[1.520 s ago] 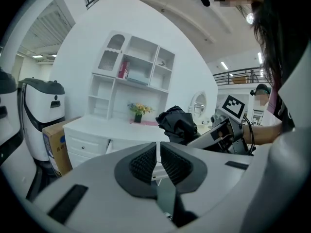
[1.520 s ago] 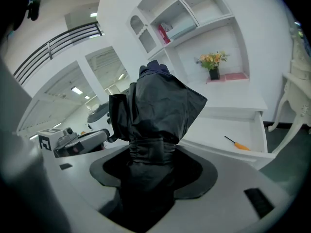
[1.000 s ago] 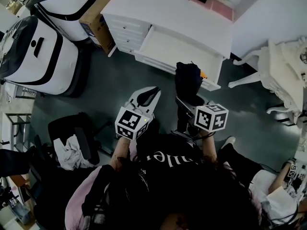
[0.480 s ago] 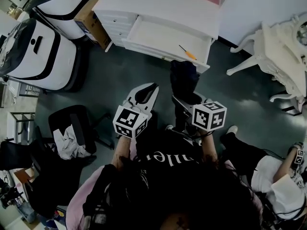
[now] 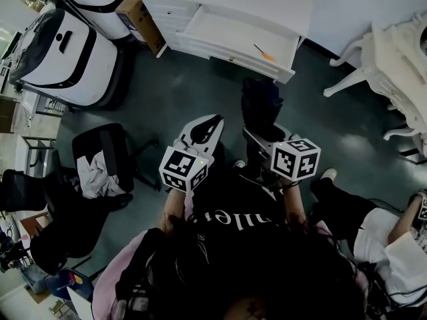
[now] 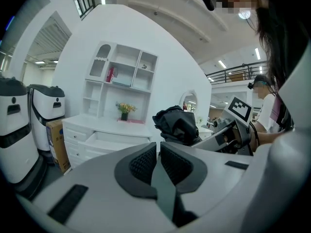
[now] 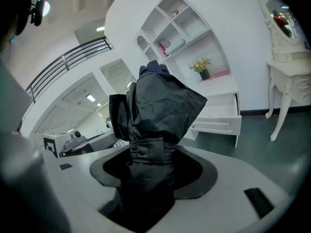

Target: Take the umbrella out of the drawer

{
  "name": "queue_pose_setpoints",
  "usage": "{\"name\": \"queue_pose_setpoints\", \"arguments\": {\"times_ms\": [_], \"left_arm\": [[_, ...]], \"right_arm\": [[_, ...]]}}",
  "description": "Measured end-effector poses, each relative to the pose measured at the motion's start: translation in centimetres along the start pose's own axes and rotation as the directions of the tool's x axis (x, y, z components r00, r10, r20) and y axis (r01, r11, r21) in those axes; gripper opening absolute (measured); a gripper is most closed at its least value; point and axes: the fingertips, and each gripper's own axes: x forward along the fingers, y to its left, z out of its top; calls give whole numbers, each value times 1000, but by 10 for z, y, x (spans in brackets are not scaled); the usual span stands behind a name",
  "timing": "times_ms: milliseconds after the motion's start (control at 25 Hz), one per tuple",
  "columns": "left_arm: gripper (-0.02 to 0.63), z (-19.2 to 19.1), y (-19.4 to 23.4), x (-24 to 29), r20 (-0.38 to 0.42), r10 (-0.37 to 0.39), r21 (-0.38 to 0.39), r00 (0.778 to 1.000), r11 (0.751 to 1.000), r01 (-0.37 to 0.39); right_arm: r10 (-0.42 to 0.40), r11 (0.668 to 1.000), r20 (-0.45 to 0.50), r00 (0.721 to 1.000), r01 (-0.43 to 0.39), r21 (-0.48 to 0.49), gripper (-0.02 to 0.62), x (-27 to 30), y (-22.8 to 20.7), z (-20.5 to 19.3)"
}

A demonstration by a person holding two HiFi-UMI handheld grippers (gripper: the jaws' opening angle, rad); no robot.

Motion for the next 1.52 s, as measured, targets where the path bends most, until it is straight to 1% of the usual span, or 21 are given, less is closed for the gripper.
{"name": "queue_pose_setpoints", "arguments": {"times_ms": [200, 600, 1200, 1520], "left_arm": [[32, -5, -16, -13, 11, 10, 10, 1000, 1000, -10], [32, -7, -31, -21, 24, 8, 16, 1000, 1000, -8], [32, -5, -32, -20, 38, -1, 9, 999, 1000, 0], [32, -5, -26, -15, 30, -1, 6, 1000, 1000, 1]], "right_arm": [[7, 1000, 9, 1000, -7, -8, 278, -12, 6, -14], [4, 999, 14, 1000, -3, -40, 278, -23, 11, -19], [-9, 999, 10, 1000, 10, -35, 278, -24, 10, -18], [-5, 1000, 1, 1000, 5, -30, 278, -17, 9, -14]]}}
